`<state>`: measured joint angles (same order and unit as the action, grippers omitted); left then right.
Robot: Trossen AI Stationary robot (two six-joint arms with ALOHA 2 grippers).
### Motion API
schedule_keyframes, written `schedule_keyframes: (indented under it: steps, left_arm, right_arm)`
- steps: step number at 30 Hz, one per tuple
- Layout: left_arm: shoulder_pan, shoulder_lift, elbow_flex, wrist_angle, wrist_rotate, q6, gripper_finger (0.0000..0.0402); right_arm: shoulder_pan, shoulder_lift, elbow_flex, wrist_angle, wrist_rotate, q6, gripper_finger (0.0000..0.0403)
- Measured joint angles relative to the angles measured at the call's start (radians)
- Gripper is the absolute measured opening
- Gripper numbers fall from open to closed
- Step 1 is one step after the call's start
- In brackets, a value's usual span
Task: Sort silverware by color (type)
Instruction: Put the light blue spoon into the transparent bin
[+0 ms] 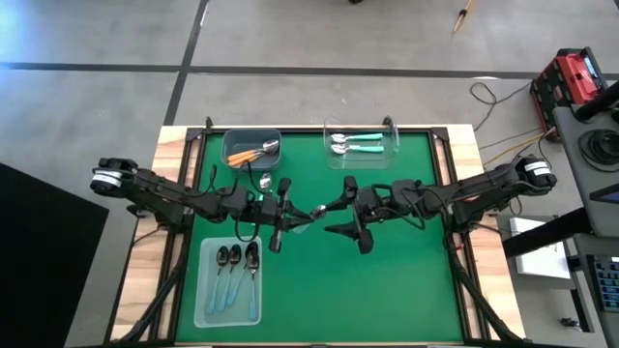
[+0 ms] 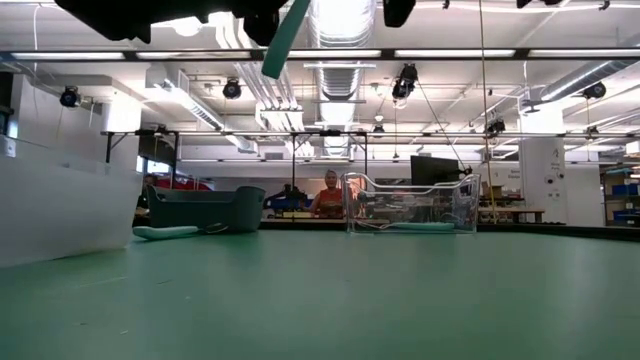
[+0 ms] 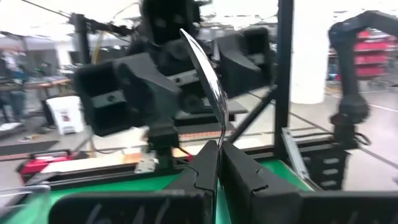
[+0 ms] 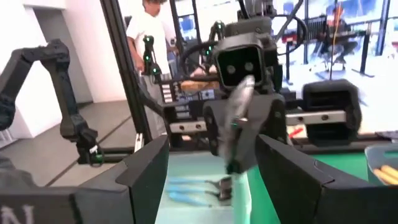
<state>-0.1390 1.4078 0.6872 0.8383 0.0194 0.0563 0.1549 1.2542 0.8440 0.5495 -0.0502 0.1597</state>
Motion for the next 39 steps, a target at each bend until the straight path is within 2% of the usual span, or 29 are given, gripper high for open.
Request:
schedule_keyframes:
  steps: [10,13,24,28,33,39]
  left_arm:
    - [0.0,0.0,0.0,0.026,-0.012,-0.01,0.0]
    - [0.003,0.0,0.0,0.048,-0.013,-0.009,0.0]
    - [0.005,0.0,0.0,0.032,-0.037,-0.007,0.0]
    - [0.01,0.0,0.0,0.036,-0.038,-0.004,0.0]
    - [0.01,0.0,0.0,0.036,-0.038,0.014,0.0]
    - [0.013,0.0,0.0,0.043,-0.082,0.015,0.0015]
  right_arm:
    - [0.0,0.106,0.0,0.134,0.029,-0.064,0.0227]
    - [0.0,0.132,0.007,0.163,0.06,-0.075,0.0217]
    - [0.0,0.164,0.109,0.168,0.063,-0.106,0.0179]
    - [0.0,0.165,0.112,0.162,0.088,-0.125,0.0137]
    - [0.0,0.165,0.11,0.163,0.09,-0.128,0.0032]
    - [-0.004,0.16,0.109,0.157,0.092,-0.133,0.0015]
